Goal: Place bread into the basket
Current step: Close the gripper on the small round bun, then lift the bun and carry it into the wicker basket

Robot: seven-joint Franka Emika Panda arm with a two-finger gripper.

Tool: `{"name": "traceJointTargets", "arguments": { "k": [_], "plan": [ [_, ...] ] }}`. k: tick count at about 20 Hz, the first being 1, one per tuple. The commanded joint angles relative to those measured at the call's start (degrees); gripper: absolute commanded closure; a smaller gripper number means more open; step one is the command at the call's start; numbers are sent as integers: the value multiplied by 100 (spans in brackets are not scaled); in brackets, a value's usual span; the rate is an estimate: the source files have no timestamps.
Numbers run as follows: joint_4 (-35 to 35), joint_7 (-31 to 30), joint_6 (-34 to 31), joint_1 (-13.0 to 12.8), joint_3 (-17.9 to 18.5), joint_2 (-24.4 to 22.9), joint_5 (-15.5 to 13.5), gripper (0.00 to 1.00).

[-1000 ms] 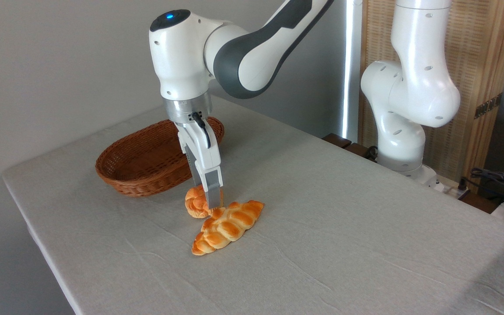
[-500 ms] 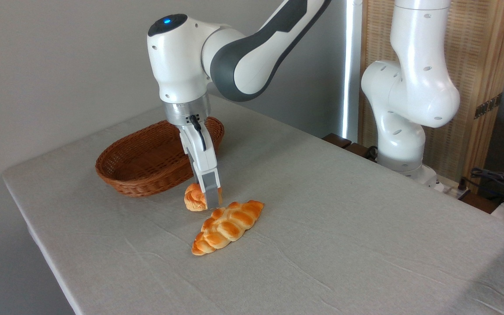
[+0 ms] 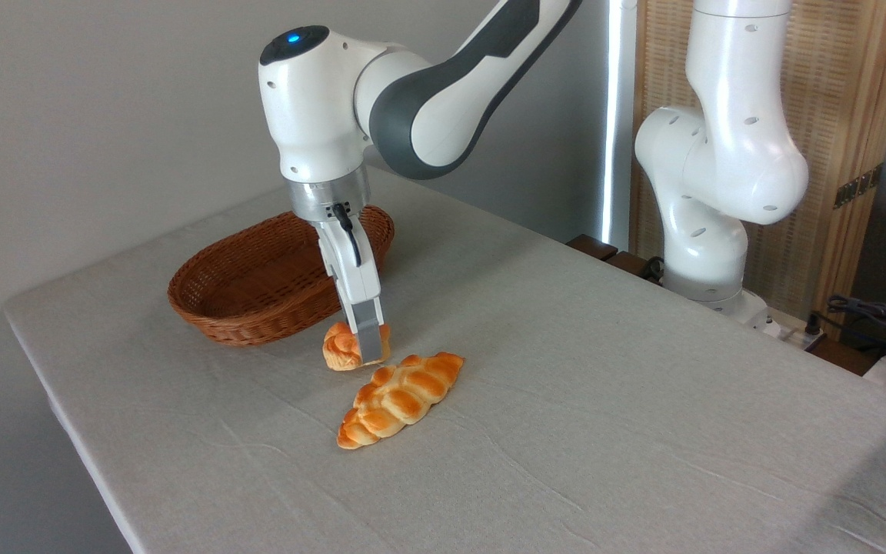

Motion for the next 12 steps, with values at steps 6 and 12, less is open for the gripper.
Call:
{"name": "traceJointTargets", "arguments": {
  "k": [6,12],
  "plan": [
    [-4,63,91,-33,61,-149,-3,68],
    [224,37,39,-24,104,-325,-91,62]
  ]
}}
